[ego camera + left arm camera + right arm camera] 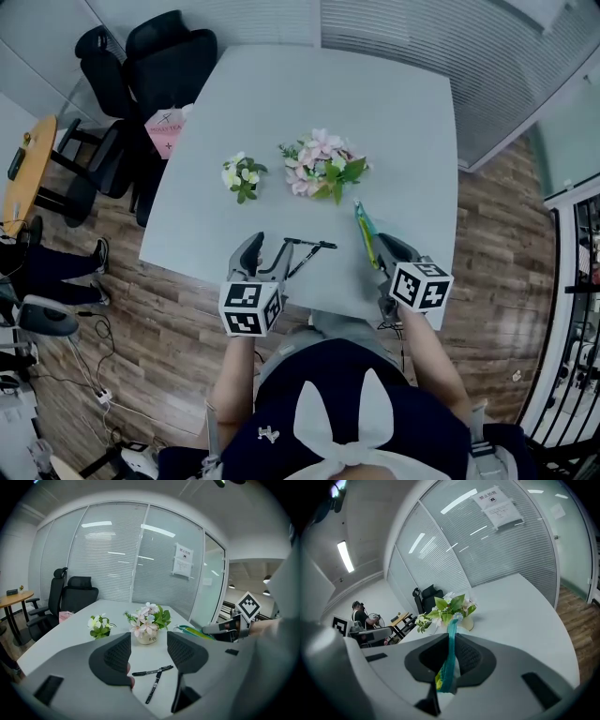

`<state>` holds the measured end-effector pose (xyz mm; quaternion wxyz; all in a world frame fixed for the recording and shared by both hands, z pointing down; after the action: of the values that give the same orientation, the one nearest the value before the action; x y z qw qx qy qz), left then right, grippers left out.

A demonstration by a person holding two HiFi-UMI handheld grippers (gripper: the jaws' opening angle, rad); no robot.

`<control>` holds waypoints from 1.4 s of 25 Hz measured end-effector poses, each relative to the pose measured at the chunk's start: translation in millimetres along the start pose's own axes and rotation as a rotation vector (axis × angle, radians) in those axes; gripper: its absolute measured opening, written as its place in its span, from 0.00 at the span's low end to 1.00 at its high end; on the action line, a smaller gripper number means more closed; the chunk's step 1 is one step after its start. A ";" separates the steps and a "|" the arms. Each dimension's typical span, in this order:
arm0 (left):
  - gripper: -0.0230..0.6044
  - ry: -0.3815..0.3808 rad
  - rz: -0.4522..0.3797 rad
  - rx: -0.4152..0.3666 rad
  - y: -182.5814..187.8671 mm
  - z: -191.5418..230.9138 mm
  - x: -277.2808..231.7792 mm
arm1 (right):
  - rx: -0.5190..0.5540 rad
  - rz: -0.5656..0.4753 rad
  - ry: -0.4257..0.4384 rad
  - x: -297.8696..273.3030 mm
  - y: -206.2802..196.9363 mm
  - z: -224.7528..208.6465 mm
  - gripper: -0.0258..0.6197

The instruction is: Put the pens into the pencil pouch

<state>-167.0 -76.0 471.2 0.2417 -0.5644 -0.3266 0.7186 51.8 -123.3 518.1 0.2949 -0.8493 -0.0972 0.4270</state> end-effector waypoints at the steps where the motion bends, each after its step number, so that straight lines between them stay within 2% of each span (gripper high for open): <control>1: 0.42 -0.014 -0.001 -0.007 2.0 0.1 -1.3 | -0.003 -0.001 0.002 -0.6 1.4 0.1 0.11; 5: 0.42 -0.046 0.006 -0.035 7.0 2.5 -6.6 | -0.012 0.000 0.010 -2.3 5.4 0.8 0.11; 8: 0.42 -0.081 0.053 -0.075 0.8 2.8 -16.8 | -0.017 -0.001 0.015 -3.2 7.8 0.2 0.11; 13: 0.42 -0.156 0.172 -0.210 -25.9 -0.7 -43.3 | -0.028 0.001 0.025 -6.5 10.8 -3.2 0.11; 16: 0.42 -0.174 0.241 -0.302 -44.1 -2.4 -59.4 | -0.031 0.001 0.028 -5.5 11.9 -3.5 0.11; 20: 0.42 -0.194 0.322 -0.374 -60.8 0.8 -77.5 | -0.031 0.010 0.028 -5.8 12.4 -3.4 0.11; 32: 0.36 -0.157 0.613 -0.657 -116.1 19.2 -132.7 | -0.047 0.017 0.033 -11.2 14.7 -6.7 0.11; 35: 0.32 -0.161 0.653 -0.704 -124.2 22.3 -141.7 | -0.045 0.031 0.041 -14.8 13.9 -4.2 0.11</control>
<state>-156.4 -98.7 659.3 -0.2281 -0.6274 -0.3735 0.6440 44.8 -142.5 521.9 0.2713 -0.8656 -0.0875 0.4116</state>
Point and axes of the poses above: the fingertips, and each gripper's own axes: x backward along the fingers, z to its left, y out of its top, the point moved 1 cm from there along x, backward along the fingers, and after that the axes turned 15 degrees about z, right-handed, at the moved point
